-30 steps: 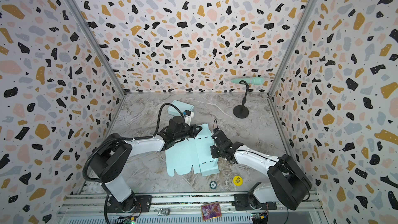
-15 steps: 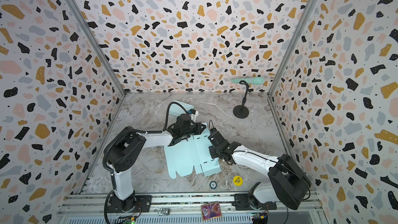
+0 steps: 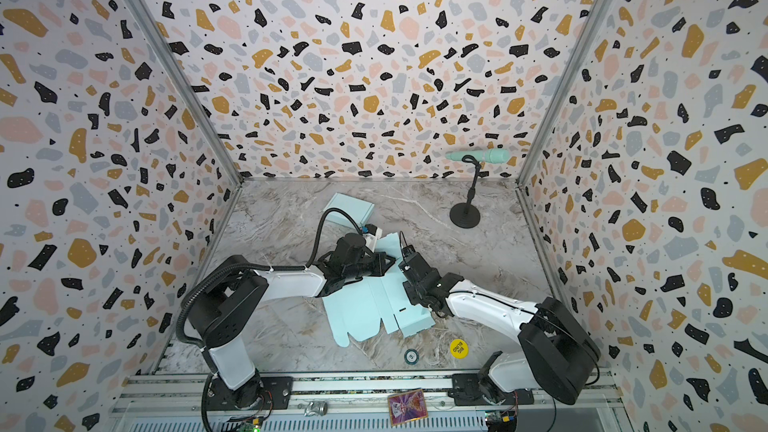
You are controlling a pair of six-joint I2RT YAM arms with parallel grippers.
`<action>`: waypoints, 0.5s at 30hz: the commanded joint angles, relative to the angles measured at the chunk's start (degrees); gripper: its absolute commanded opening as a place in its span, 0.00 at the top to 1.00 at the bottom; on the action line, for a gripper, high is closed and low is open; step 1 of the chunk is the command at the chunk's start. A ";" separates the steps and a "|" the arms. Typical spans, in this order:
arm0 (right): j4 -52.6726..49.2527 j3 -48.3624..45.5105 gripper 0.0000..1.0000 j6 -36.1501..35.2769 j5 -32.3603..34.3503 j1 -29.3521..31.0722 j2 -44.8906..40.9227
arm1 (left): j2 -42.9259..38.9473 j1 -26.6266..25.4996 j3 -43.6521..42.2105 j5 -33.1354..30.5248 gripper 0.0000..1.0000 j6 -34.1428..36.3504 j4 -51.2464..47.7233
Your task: Fold the paper box
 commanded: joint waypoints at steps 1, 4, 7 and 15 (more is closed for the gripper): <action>-0.08 1.80 1.00 -3.65 4.68 1.40 -1.15 | -4.85 0.47 -2.18 -1.09 1.00 3.67 -2.68; 0.86 1.26 1.00 -5.39 5.86 2.75 -1.03 | -8.57 2.85 -5.97 -2.32 0.96 5.27 -4.35; 0.94 1.15 1.00 -6.59 7.86 3.99 -0.78 | -12.36 6.82 -10.68 -2.28 0.89 6.28 -5.17; 1.60 1.83 1.00 -8.87 10.13 5.86 0.09 | -16.93 12.36 -14.11 -2.15 0.64 10.43 -8.22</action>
